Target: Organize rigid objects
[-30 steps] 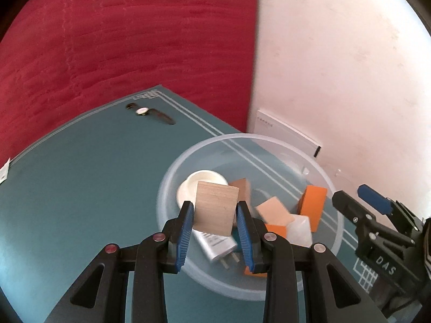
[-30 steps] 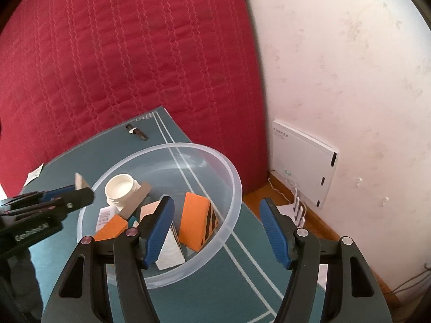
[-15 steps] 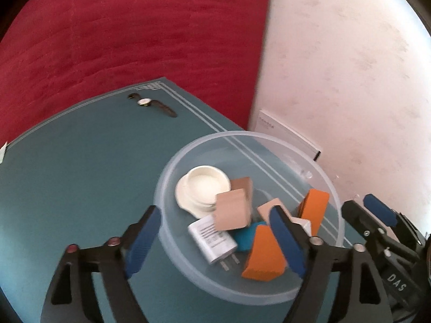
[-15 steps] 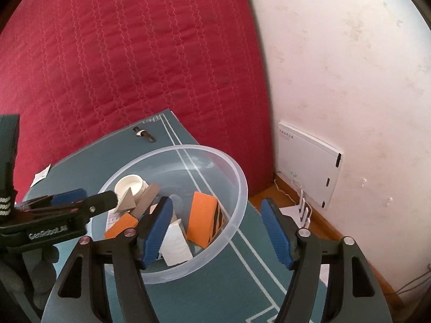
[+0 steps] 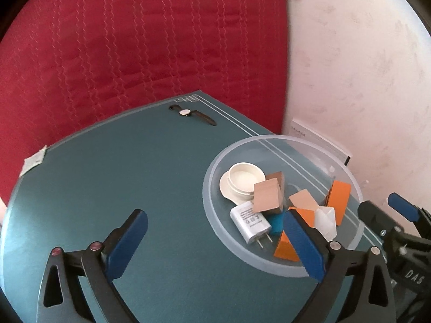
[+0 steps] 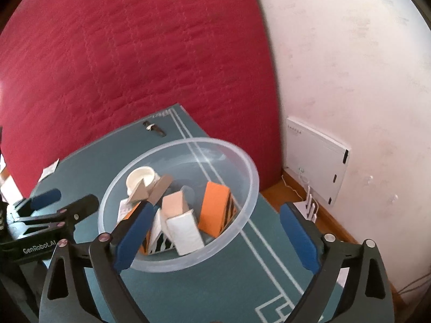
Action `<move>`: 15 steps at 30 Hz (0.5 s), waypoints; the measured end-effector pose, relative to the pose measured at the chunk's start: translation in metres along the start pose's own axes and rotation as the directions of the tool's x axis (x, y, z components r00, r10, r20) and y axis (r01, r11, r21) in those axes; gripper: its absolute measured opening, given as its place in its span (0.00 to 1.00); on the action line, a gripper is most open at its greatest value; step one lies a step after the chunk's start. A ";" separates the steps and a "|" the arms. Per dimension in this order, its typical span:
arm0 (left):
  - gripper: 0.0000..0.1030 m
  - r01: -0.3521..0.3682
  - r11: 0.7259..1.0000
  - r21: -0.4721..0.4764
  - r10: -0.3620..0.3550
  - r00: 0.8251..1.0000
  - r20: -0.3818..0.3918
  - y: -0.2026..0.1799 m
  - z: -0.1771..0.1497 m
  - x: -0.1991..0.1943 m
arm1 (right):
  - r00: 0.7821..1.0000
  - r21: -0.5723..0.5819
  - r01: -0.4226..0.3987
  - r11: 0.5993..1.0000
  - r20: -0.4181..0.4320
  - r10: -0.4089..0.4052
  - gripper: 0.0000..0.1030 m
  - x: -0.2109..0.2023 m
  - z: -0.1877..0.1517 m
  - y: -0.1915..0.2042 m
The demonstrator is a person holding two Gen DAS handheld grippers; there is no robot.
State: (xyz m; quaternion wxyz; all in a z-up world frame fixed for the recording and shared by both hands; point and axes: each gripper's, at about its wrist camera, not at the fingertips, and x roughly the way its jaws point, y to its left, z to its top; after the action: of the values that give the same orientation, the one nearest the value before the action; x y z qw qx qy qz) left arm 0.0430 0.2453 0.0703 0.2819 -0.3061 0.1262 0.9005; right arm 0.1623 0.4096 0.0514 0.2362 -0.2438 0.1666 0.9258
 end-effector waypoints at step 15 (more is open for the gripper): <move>0.99 -0.074 0.997 -0.021 0.075 0.996 0.051 0.004 -0.009 -0.031 | 0.999 -0.115 -0.013 0.993 -0.040 0.008 0.94 -0.013 -0.015 0.022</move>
State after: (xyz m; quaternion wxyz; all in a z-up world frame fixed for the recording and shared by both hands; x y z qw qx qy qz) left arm 0.0656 0.2248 0.0828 0.2483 -0.2803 0.1219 0.9192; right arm 0.1668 0.3802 0.0502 0.2136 -0.2744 0.1188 0.9301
